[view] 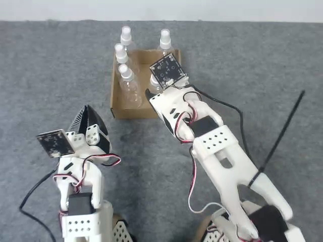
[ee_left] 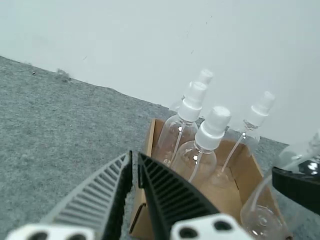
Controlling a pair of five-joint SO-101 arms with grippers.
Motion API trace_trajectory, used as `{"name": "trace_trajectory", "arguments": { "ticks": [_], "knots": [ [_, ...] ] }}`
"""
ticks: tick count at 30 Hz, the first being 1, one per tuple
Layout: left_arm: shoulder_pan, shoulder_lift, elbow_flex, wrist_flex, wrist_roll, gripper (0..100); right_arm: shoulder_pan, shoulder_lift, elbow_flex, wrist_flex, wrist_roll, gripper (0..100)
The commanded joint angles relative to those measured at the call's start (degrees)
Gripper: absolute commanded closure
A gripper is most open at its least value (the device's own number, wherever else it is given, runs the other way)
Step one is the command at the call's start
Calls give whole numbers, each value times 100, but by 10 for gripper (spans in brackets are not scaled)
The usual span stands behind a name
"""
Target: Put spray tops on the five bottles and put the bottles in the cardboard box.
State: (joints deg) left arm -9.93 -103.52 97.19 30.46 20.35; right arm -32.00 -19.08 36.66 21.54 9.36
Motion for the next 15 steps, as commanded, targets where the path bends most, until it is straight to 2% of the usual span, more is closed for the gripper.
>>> {"name": "trace_trajectory", "arguments": {
  "ticks": [1, 15],
  "knots": [
    [-9, -70, -66, 9, -62, 988, -4, 75, -413, -303, -88, 992],
    [-9, -70, -66, 26, -62, 988, 321, 549, -413, -1024, -141, 992]
  ]
}}
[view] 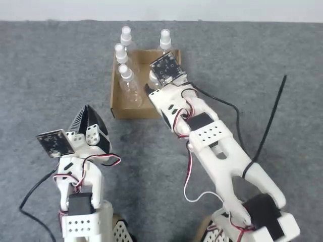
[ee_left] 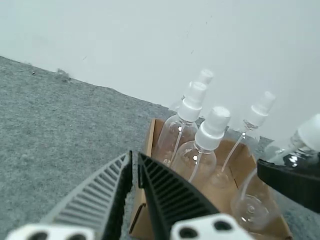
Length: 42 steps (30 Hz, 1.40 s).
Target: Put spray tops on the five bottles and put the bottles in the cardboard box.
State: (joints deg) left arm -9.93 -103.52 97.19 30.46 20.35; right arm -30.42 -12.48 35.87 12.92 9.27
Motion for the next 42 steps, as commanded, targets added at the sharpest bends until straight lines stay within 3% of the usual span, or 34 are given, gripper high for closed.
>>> {"name": "trace_trajectory", "arguments": {
  "ticks": [1, 7, 13, 35, 42],
  "knots": [
    [-9, -70, -66, 26, -62, 988, 171, -110, -334, -163, -264, 992],
    [-9, -70, -66, 26, -62, 988, 171, -101, -325, -163, -1152, 989],
    [-9, -70, -66, 26, -62, 988, 171, 163, -334, -171, -1169, 989],
    [-9, -70, -66, 35, -62, 988, 347, 1666, -343, -1675, -1125, 989],
    [-9, -70, -66, 35, -62, 988, 479, 2097, -615, -1657, -1125, 989]
  ]
}}
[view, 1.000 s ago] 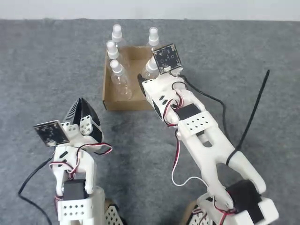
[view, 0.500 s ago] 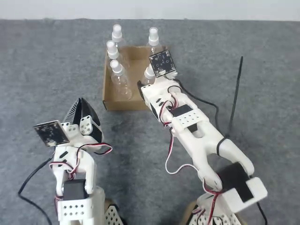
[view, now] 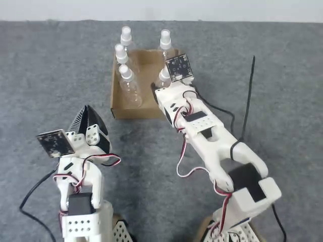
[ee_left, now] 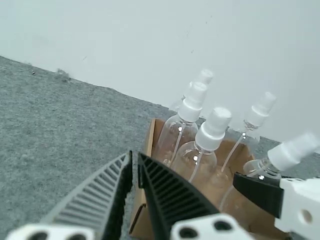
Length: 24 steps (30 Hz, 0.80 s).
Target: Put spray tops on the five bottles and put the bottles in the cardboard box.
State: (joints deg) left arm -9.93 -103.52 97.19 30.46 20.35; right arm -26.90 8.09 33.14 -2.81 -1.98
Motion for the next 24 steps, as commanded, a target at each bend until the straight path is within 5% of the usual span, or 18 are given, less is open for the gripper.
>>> {"name": "trace_trajectory", "arguments": {
  "ticks": [1, 24],
  "knots": [
    [-9, -70, -66, 35, -62, 988, 127, 92, -369, -84, 0, 989],
    [-9, -70, -66, 35, -62, 988, 119, 189, -334, -75, 0, 987]
  ]
}}
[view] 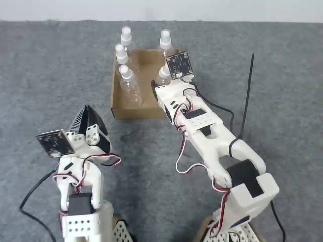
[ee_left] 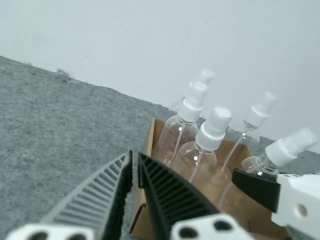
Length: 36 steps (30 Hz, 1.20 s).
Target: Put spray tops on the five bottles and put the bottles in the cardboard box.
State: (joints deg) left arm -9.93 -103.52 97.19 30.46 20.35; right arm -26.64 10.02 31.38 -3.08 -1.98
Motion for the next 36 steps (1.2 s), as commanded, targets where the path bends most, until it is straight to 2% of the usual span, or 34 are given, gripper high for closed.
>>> {"name": "trace_trajectory", "arguments": {
  "ticks": [1, 4, 8, 11, 36],
  "knots": [
    [-9, -70, -66, 35, -62, 988, 92, -4, -158, -48, 0, 987],
    [-9, -70, -66, 35, -62, 988, 92, -4, -158, -48, 0, 966],
    [-9, -70, -66, 35, -62, 988, 92, -4, -105, -40, 0, 854],
    [-9, -70, -66, 35, -62, 988, 75, -13, -62, -40, 0, 806],
    [-9, -70, -66, 35, -62, 988, 57, -338, 167, -31, 9, 800]
  ]
}}
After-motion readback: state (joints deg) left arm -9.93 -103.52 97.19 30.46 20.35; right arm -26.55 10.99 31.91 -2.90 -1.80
